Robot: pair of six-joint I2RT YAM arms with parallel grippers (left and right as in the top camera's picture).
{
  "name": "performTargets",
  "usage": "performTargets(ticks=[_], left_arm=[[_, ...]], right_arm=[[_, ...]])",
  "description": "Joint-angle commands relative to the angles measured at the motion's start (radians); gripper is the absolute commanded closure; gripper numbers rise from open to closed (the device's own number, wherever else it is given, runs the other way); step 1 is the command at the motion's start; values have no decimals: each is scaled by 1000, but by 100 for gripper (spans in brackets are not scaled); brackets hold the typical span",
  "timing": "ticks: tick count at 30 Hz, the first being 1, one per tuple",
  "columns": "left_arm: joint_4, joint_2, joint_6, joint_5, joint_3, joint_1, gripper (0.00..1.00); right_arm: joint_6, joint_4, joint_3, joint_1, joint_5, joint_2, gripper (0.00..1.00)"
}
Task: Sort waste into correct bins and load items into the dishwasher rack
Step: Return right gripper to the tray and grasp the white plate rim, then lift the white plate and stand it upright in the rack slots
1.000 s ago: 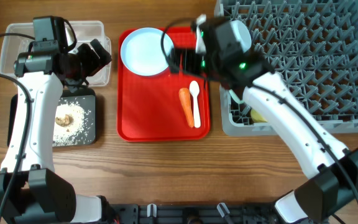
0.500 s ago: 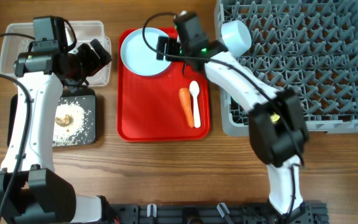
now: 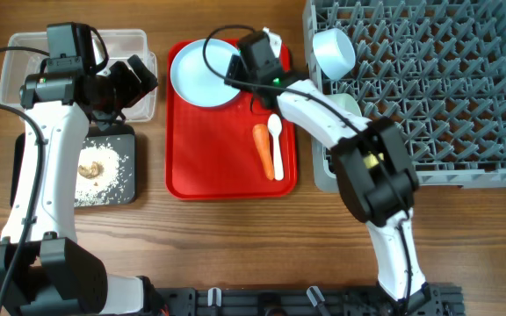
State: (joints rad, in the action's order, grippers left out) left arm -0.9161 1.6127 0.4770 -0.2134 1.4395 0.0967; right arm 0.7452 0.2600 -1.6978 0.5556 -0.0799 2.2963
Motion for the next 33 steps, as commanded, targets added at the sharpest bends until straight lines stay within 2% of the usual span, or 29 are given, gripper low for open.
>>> performTargets(ticks=[1,4,9,15,19,23,28,33], left_arm=[[3,-19,-1,2,4,5,0],[3,-19,-1,2,4,5,0],[2,-19,-1,2,4,5,0],[2,-19,-1,2,4,5,0],[3,-19,-1,2,4,5,0],[3,-19,-1,2,4,5,0],[2,-19,-1,2,4,5,0],[3,-19,-1,2,4,5,0]], right_arm=[[16,-13,-6,3,-17,42,29],[16,-13,-6,3,-17,45,37],[19,2,-6,4,-14,68,56],[40,2,-6,4,-10,77,71],[40,-10,-6,4,-11,77,78],[20,-10,-6,4,-7,77,80],[14,17,-6,0,56,69,96],[9,79,-6,-18,63,21,96]])
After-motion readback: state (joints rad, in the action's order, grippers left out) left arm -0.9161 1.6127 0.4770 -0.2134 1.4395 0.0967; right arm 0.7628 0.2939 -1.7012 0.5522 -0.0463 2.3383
